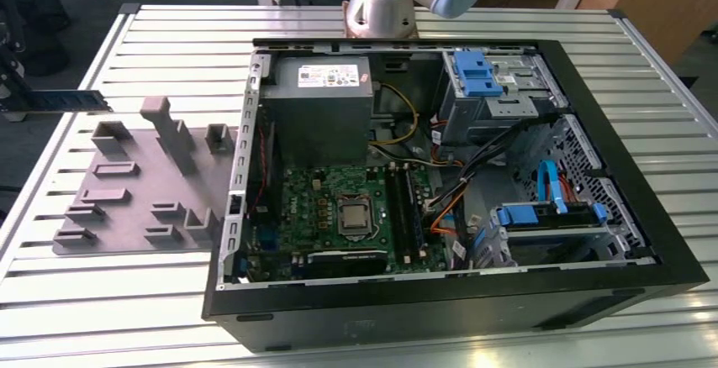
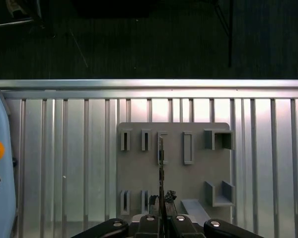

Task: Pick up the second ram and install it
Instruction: 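Pick up the second ram and move it above second insertion slot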

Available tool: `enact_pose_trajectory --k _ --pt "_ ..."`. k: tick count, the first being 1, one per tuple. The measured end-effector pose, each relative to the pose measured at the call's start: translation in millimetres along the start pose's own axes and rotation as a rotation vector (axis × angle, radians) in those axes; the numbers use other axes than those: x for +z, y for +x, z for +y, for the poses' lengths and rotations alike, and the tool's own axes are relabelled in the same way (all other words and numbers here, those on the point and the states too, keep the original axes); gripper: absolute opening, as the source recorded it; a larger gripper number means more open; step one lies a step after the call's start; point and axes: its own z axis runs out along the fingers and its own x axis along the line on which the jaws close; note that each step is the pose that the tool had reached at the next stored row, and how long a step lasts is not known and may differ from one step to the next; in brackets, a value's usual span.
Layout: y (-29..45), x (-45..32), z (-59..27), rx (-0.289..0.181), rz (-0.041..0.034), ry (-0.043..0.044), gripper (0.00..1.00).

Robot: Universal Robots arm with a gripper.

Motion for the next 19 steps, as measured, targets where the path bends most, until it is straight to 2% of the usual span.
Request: enact_pose_trajectory --k 19 --pt "-0.1 -0.2 -6.1 0.0 0.0 0.0 0.14"
